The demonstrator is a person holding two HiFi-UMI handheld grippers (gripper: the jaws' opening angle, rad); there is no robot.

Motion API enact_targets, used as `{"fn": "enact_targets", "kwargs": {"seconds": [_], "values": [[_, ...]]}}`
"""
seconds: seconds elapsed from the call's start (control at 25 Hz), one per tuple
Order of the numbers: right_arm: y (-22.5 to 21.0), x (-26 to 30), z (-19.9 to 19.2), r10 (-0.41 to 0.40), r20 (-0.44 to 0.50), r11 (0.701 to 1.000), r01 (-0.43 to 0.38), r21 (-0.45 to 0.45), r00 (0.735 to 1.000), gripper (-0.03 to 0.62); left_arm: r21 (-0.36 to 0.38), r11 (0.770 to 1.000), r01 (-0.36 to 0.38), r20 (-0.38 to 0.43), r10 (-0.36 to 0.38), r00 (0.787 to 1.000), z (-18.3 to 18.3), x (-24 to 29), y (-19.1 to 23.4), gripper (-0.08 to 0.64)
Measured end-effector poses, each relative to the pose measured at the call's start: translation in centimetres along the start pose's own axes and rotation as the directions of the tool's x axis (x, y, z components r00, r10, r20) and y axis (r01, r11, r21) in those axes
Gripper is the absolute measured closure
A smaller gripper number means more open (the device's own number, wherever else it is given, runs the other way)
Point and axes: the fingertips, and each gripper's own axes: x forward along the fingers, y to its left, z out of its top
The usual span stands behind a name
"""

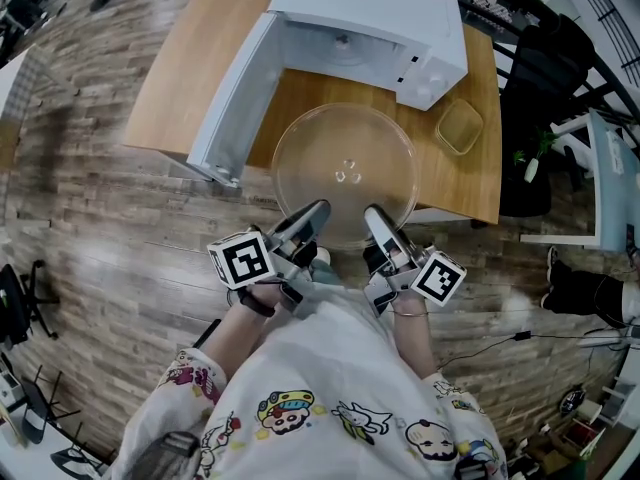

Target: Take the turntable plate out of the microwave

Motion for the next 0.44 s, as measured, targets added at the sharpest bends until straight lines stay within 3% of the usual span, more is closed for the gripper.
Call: {"fn": "enact_targets", "kwargs": {"seconds": [0.2, 0.44], "values": [[-0.34, -0.06, 0.36, -0.005, 0.002, 1.0, 0.005, -0.008, 1.0, 0.502, -0.054, 0.999, 0.0, -0.027, -0.002, 1.0, -0.38, 0.47, 0.58, 0.506], [-0.07, 0.1, 0.2, -0.007, 0.021, 1.0, 0.007, 0.0, 1.0, 0.502, -0.009, 1.0, 0.024, -0.077, -0.025, 0.997, 0.07, 0.56, 0.22, 0.506]]}}
